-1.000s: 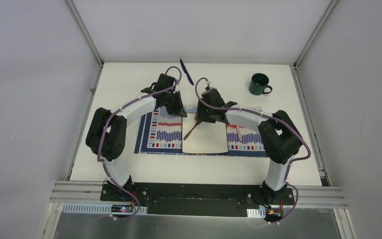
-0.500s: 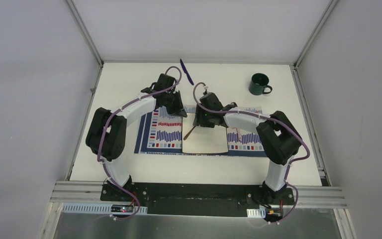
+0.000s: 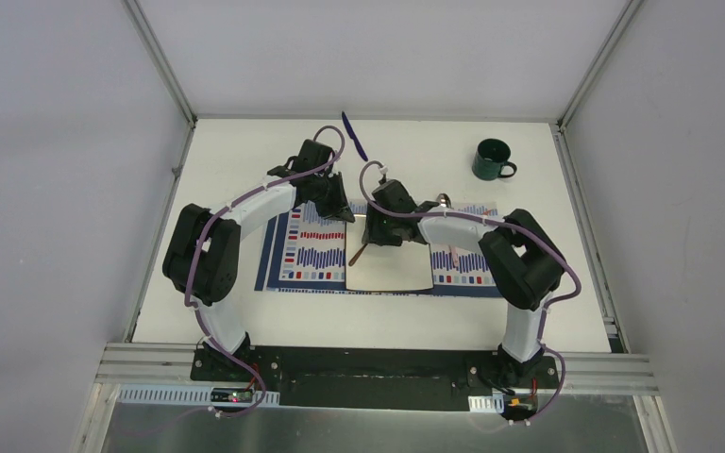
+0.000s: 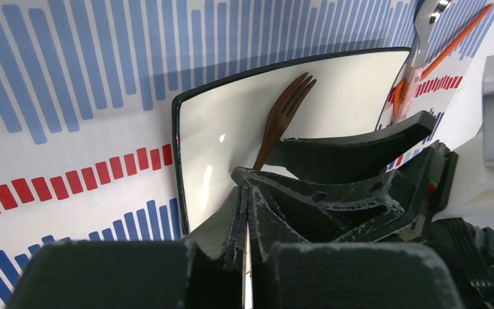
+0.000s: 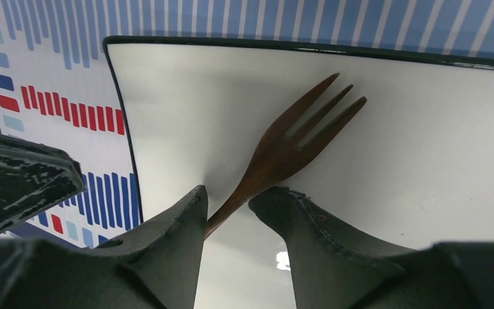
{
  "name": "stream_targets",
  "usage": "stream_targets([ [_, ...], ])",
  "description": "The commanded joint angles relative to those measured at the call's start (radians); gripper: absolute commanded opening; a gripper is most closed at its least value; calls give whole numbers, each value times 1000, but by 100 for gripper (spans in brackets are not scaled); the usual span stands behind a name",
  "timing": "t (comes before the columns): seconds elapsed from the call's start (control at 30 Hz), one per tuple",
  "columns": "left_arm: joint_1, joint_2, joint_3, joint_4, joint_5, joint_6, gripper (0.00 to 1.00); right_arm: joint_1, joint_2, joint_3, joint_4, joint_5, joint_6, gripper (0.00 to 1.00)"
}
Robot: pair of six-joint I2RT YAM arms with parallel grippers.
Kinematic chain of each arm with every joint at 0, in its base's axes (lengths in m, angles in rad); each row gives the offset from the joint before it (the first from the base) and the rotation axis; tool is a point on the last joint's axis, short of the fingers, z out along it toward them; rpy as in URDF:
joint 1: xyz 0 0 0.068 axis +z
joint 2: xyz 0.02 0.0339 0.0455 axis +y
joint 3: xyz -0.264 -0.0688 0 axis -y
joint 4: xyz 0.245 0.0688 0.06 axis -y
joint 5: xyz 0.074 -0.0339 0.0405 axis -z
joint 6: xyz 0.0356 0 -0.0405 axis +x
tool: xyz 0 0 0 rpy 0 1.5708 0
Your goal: Set the dinner table for one person
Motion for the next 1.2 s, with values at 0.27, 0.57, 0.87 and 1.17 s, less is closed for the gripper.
stream_targets([
  [0.27,31,-27,25,-10,-92,66,42,13,42,41,47,-3,4,35],
  [0.57,70,-92,-41,-2,-187,63,99,17,32,47,48,-7,-2,5],
  [0.87,133,-155,-41,-18,-192,47,99,66,29,141,20,-7,-7,0],
  [1.17,214,-178,-42,-41,-196,31,99,132,101,284,-22,2,-8,0],
])
